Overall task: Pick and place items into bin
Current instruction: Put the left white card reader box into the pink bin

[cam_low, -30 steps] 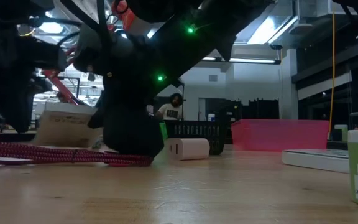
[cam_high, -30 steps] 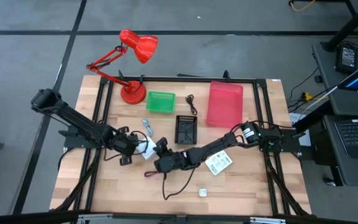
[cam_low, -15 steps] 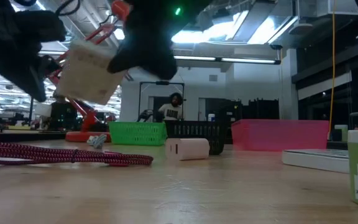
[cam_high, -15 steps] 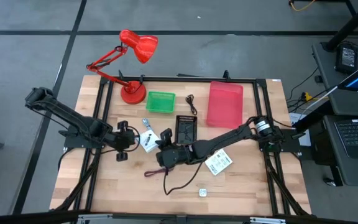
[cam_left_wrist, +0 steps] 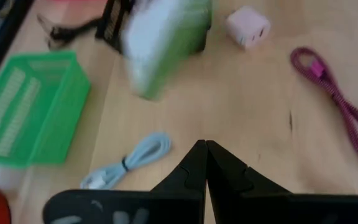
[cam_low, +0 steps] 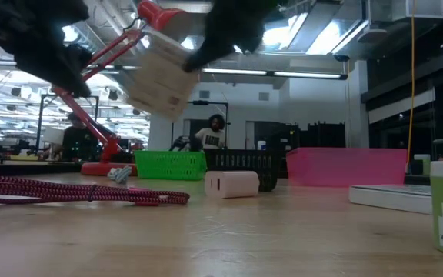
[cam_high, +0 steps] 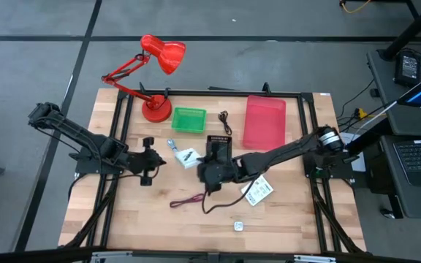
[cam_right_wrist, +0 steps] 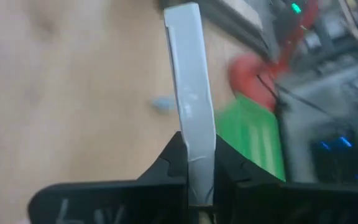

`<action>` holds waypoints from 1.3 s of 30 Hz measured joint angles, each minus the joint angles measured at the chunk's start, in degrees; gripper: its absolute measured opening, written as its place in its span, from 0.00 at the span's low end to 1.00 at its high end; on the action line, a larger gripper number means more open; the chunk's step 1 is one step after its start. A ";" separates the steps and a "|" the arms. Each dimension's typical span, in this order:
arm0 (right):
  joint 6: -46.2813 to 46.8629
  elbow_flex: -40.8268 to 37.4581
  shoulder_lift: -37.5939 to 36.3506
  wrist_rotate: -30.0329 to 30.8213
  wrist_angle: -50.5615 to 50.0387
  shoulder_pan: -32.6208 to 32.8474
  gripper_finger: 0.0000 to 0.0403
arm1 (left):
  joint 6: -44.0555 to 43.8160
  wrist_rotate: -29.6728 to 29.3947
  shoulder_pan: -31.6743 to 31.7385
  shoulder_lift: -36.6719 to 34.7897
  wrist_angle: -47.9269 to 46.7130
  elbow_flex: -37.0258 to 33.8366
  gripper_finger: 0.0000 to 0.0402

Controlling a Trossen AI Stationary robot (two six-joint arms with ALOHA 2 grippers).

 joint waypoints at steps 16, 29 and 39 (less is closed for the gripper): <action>6.44 -25.13 -18.82 23.00 9.73 -0.02 0.04 | 5.06 -4.34 0.00 0.04 7.90 0.04 0.01; 24.32 -25.38 -22.56 28.70 -13.40 -4.15 0.04 | 4.46 -4.37 0.00 0.04 8.12 0.04 0.01; 35.51 -25.38 -22.56 25.97 -29.05 -6.27 0.04 | 4.49 -4.35 0.00 0.04 8.07 0.04 0.01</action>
